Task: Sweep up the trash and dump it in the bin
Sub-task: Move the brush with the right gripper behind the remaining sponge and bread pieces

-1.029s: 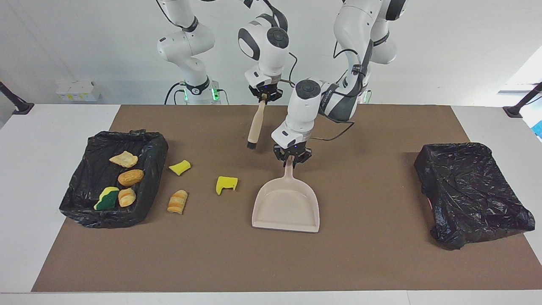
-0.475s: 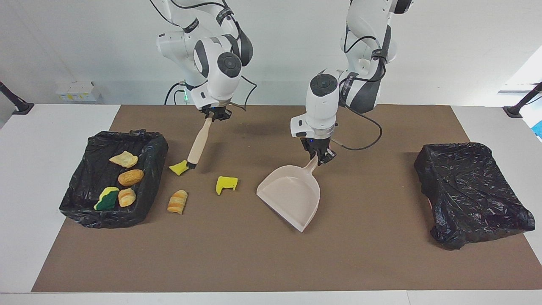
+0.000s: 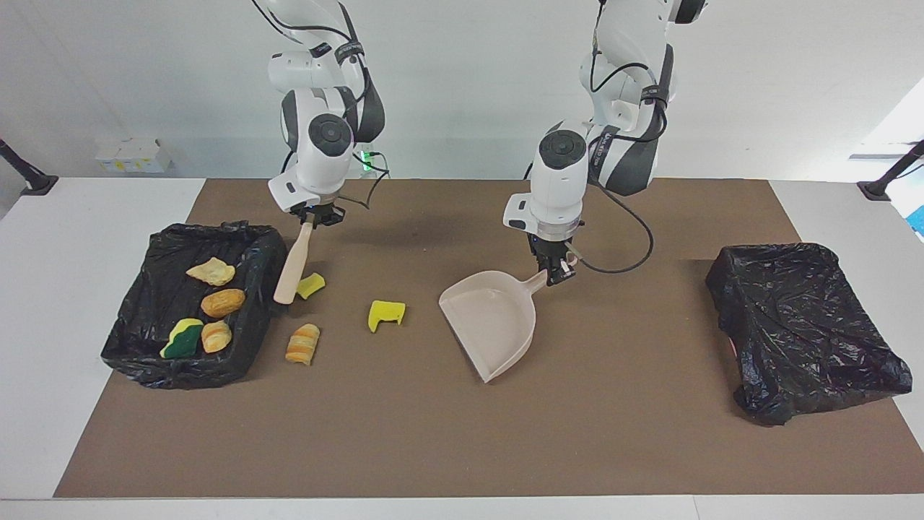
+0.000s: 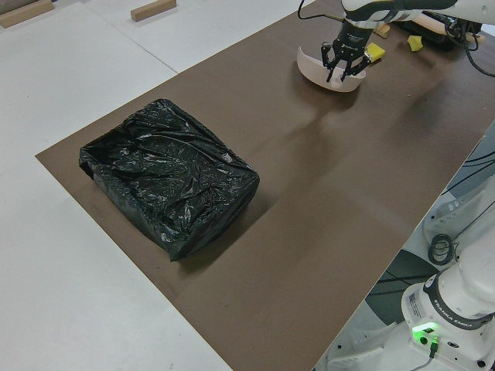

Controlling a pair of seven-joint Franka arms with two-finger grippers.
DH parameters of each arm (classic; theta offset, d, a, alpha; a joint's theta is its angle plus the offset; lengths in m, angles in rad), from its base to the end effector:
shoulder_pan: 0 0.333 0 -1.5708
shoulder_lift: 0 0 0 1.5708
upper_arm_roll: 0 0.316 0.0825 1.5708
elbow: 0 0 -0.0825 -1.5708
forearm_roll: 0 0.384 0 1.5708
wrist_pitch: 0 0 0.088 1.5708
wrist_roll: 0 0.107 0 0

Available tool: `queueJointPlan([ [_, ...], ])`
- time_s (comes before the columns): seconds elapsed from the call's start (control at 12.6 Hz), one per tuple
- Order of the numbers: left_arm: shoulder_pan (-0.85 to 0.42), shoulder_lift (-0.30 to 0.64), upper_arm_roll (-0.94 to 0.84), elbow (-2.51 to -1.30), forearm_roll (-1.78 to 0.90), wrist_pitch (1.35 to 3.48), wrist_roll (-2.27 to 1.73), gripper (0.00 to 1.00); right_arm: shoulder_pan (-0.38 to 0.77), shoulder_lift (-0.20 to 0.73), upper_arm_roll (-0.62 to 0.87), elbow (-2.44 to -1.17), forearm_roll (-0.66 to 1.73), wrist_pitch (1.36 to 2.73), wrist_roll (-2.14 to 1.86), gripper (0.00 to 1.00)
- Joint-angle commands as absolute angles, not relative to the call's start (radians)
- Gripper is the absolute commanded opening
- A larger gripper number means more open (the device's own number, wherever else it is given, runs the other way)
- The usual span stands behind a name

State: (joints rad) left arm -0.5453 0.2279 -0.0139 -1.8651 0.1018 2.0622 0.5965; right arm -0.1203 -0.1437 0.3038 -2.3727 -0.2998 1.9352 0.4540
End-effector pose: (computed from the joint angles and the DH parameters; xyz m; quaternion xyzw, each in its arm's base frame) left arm 0.5206 -0.3190 0.3927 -0.8231 0.5660 0.0161 0.0426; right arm 0.4421 0.0613 0.3604 0.9751 -0.0632 -0.0949 0.1900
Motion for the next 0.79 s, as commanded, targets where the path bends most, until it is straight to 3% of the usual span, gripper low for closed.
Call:
queueJointPlan([
  [0.0, -0.558, 0.218, -0.017, -1.884, 0.118, 2.063, 0.618, 0.0, -0.138, -0.135, 0.321, -2.402, -0.304, 1.994, 0.423, 0.0],
  [0.47, -0.597, 0.2, -0.021, -1.943, 0.118, 2.085, 0.618, 0.0, -0.016, -0.069, 0.325, -2.333, -0.11, 2.025, 0.362, 0.0],
  [0.71, -0.6, 0.192, -0.021, -1.957, 0.118, 2.074, 0.618, 0.0, 0.081, 0.018, 0.327, -2.167, 0.046, 1.982, 0.371, 0.0],
])
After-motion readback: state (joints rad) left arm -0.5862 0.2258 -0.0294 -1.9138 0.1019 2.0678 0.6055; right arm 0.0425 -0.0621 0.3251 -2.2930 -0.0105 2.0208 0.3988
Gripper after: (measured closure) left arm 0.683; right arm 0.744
